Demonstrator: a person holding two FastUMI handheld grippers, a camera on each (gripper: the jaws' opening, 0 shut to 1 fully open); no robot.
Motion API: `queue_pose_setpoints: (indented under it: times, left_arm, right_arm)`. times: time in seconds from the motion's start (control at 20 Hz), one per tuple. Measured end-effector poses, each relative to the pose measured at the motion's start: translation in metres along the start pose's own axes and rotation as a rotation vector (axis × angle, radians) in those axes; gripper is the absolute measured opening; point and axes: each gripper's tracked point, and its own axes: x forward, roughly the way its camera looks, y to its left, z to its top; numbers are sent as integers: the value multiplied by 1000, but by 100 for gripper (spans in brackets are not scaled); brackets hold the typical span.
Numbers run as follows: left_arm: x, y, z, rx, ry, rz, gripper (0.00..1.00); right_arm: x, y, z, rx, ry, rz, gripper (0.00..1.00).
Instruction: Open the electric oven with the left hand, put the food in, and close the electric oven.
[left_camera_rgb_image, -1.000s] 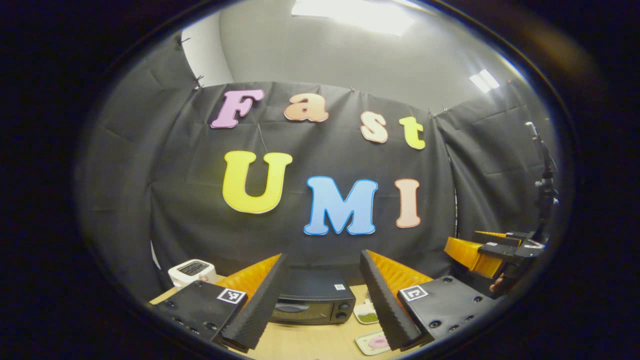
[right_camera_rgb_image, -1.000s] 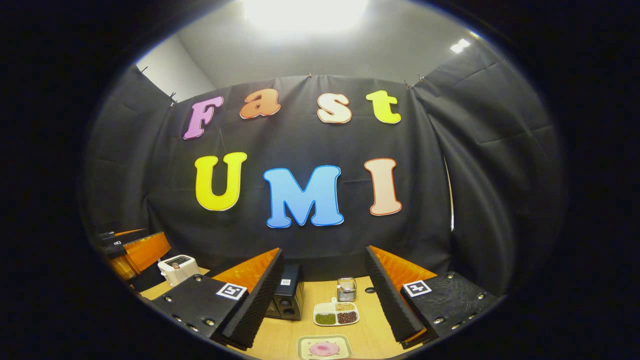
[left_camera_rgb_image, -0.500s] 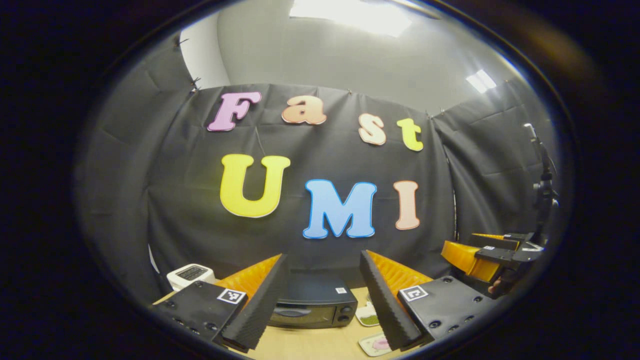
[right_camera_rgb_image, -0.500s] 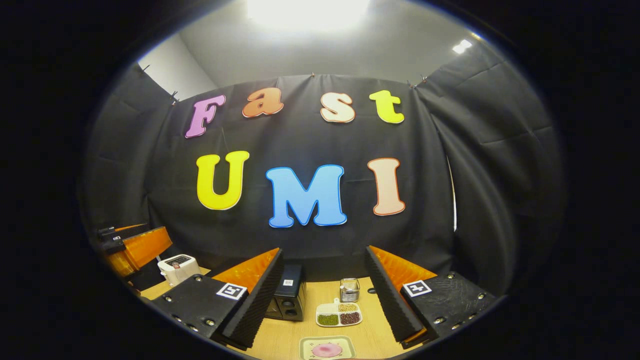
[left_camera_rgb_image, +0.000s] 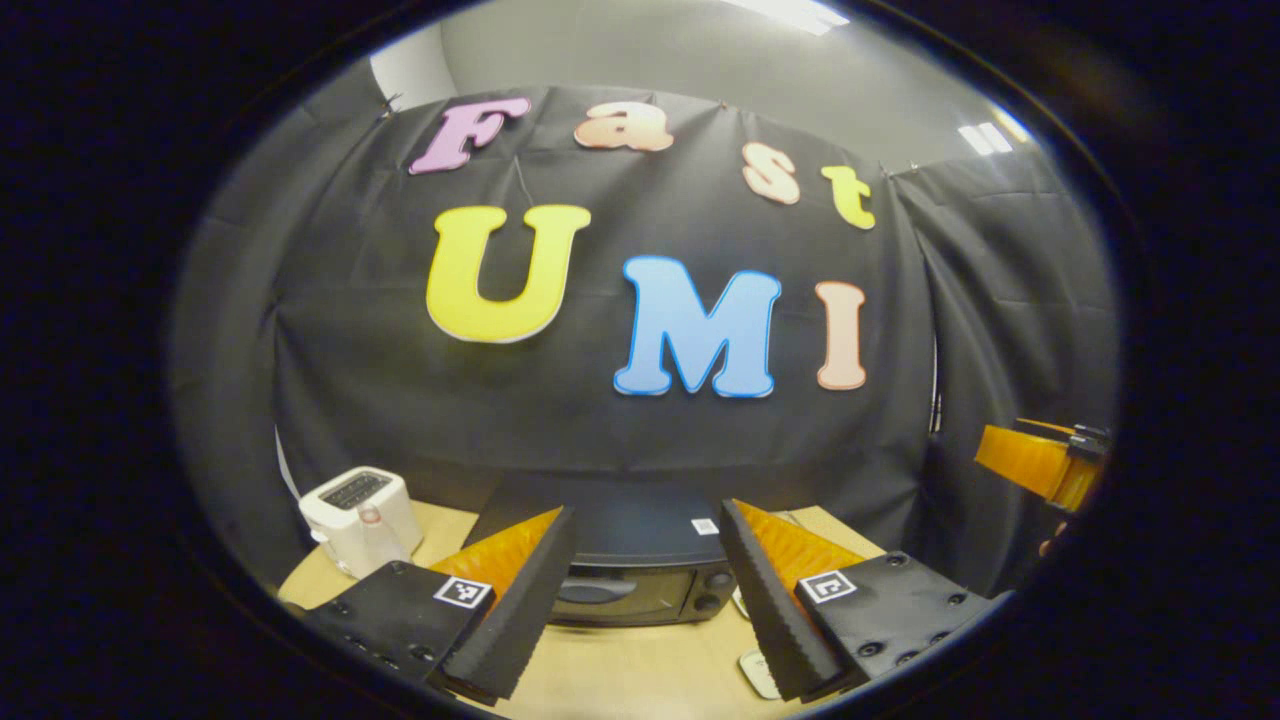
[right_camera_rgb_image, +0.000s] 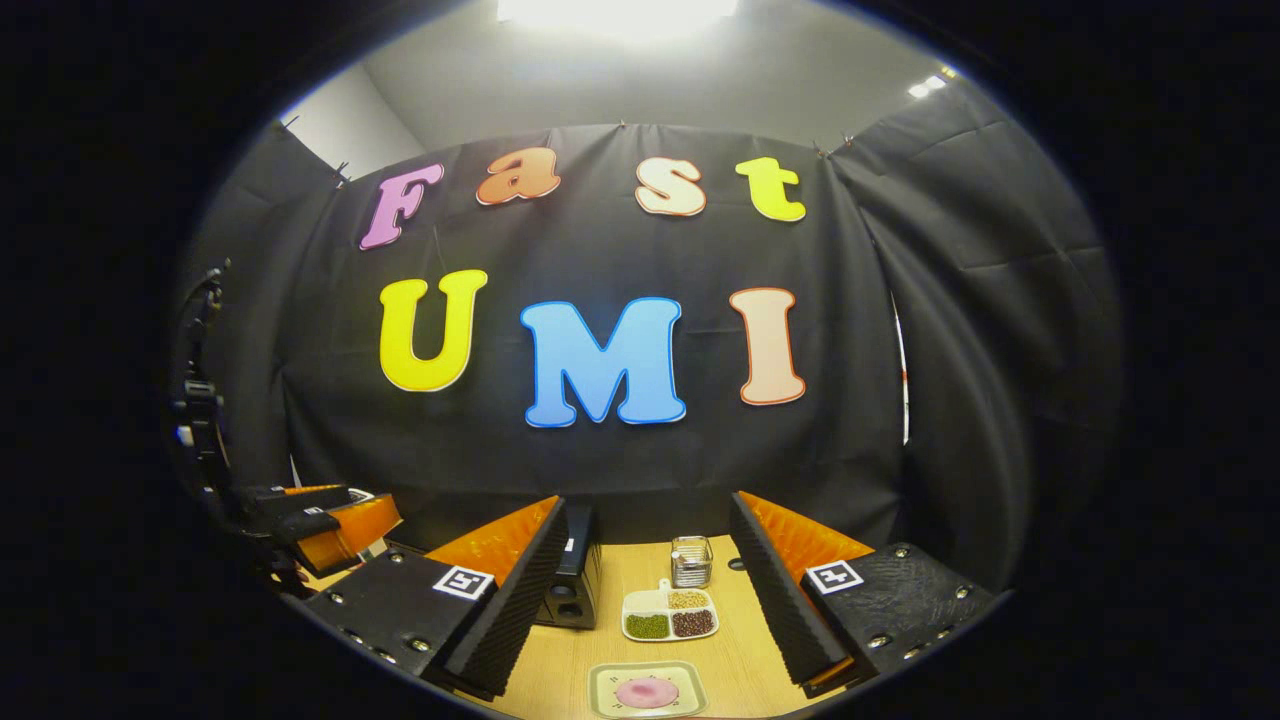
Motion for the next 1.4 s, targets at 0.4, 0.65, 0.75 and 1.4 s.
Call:
queue_pose_setpoints:
  times: [0.4,0.65,0.75,1.4]
  left_arm:
    - [98,37,-94,17,228,33,96]
    - [138,56,-134,43,297,66,96]
    - [145,61,-147,36,329,88,99]
    - [106,54,-163,92,313,92,89]
  right_arm:
    - [18,-17,-16,-20,48,-79,98]
    - [19,-28,-21,-39,63,-131,98]
    - [18,-28,-22,-41,62,-143,98]
    - [24,-14,-21,-18,68,-92,98]
